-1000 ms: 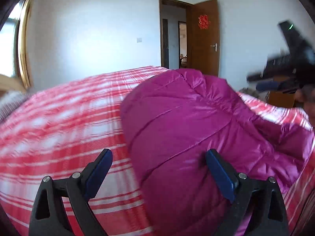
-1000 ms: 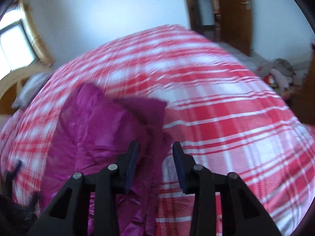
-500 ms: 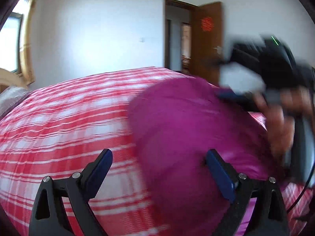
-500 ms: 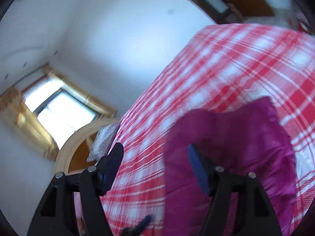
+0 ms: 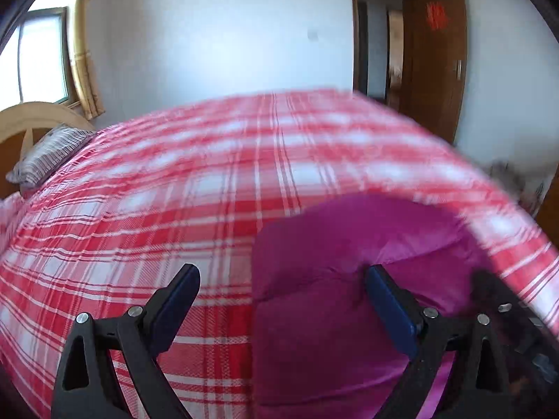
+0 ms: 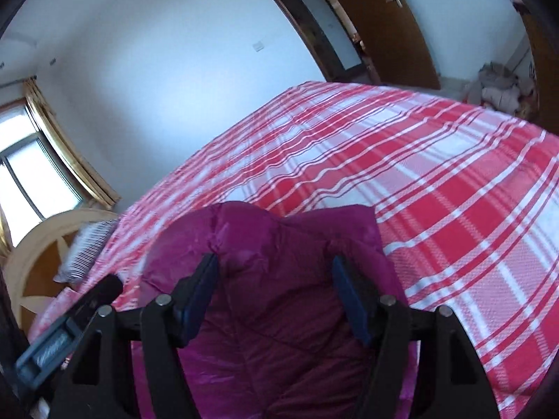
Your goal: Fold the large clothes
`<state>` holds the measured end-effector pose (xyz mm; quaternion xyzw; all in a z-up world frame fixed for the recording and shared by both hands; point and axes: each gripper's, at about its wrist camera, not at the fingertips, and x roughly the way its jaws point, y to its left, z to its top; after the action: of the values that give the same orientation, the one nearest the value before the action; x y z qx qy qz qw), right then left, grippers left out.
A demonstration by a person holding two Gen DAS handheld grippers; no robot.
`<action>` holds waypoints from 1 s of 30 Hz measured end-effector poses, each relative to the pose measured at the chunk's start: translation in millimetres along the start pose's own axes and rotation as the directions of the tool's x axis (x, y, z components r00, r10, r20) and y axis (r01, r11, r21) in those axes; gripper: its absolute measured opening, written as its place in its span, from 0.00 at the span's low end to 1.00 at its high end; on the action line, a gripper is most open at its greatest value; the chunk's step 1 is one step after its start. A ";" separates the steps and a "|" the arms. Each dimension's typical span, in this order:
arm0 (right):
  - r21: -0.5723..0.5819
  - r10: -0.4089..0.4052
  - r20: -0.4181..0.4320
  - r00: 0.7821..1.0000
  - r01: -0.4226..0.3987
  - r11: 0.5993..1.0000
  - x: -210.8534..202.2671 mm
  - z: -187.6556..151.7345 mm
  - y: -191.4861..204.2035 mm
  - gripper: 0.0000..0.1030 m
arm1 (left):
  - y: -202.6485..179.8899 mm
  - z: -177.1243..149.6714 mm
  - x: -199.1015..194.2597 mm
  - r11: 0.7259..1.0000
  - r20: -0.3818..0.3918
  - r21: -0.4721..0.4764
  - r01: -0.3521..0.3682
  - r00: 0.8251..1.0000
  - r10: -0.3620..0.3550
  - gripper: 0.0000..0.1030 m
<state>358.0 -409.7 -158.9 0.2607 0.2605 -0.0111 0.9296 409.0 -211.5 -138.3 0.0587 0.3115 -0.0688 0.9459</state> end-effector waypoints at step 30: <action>-0.001 -0.102 -0.153 0.983 0.103 0.995 45.2 -13.7 -17.0 0.68 | 2.1 -18.7 56.4 0.995 -0.163 -0.084 0.057 0.984 -0.070 0.99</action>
<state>387.9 -412.4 -199.3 0.2501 0.3439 -0.0399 0.9042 443.4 -211.8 -186.8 0.0166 0.3932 -0.0816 0.9157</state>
